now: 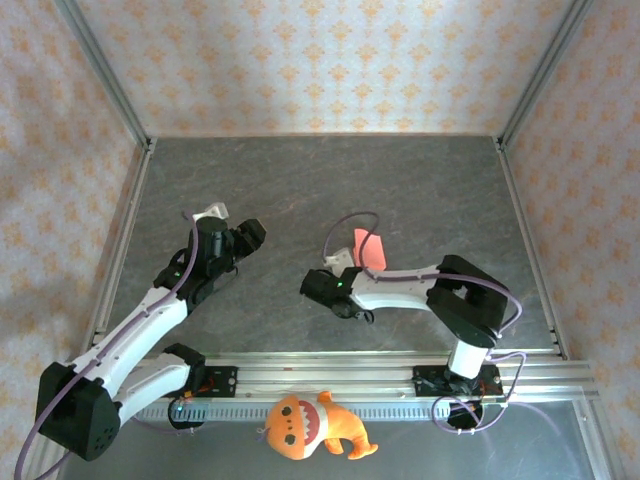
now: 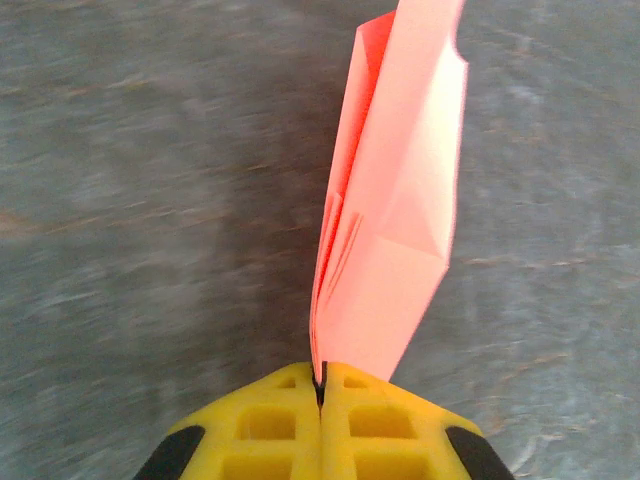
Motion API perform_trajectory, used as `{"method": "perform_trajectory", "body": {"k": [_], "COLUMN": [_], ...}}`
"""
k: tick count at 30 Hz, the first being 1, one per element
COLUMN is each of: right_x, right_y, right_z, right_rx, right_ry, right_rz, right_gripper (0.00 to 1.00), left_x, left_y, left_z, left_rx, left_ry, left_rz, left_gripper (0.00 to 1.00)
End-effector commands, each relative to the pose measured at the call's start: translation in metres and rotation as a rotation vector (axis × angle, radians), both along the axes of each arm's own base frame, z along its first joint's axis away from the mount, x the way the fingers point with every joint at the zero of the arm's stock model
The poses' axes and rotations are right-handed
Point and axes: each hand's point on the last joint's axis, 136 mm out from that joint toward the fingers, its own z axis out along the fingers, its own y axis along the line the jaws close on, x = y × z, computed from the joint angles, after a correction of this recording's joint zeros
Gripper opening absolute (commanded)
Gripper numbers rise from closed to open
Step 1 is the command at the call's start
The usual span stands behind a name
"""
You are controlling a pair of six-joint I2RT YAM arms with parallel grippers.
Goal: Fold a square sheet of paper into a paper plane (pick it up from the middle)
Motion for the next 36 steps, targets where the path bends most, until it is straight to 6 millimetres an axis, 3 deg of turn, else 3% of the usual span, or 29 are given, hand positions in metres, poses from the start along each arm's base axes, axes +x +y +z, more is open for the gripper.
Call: {"method": "perform_trajectory", "body": {"k": [1, 5, 10, 13, 18, 23, 26, 29, 32, 36], "right_x": [-0.011, -0.02, -0.029, -0.036, -0.039, -0.02, -0.004, 0.007, 0.011, 0.008], "right_y": [0.019, 0.036, 0.06, 0.08, 0.096, 0.078, 0.062, 0.049, 0.046, 0.045], "right_z": [-0.014, -0.028, -0.025, -0.016, 0.014, 0.038, 0.042, 0.039, 0.032, 0.011], "right_rx": [0.02, 0.062, 0.197, 0.328, 0.576, 0.851, 1.023, 1.145, 1.198, 1.186], "right_ry": [0.086, 0.153, 0.216, 0.255, 0.29, 0.274, 0.294, 0.321, 0.35, 0.407], "right_rz": [0.043, 0.057, 0.087, 0.108, 0.105, 0.019, -0.055, -0.122, -0.143, -0.183], "right_gripper": [0.05, 0.1, 0.19, 0.31, 0.39, 0.44, 0.37, 0.19, 0.08, 0.04], "left_x": [0.0, 0.001, 0.003, 0.004, 0.003, 0.003, 0.003, 0.004, 0.004, 0.004], "left_y": [0.008, 0.007, 0.003, 0.001, -0.002, -0.004, -0.008, -0.015, -0.021, -0.029], "left_z": [0.007, 0.005, 0.0, -0.004, -0.011, -0.014, -0.015, -0.016, -0.019, -0.022], "left_rx": [0.02, 0.015, 0.008, 0.005, -0.001, -0.007, -0.021, -0.045, -0.062, -0.084], "left_ry": [-0.014, -0.01, 0.003, 0.016, 0.033, 0.038, 0.039, 0.038, 0.044, 0.05], "left_rz": [0.028, 0.026, 0.012, 0.002, -0.012, -0.021, -0.037, -0.064, -0.094, -0.131], "left_gripper": [0.6, 0.6, 0.6, 0.6, 0.6, 0.6, 0.58, 0.52, 0.42, 0.31]}}
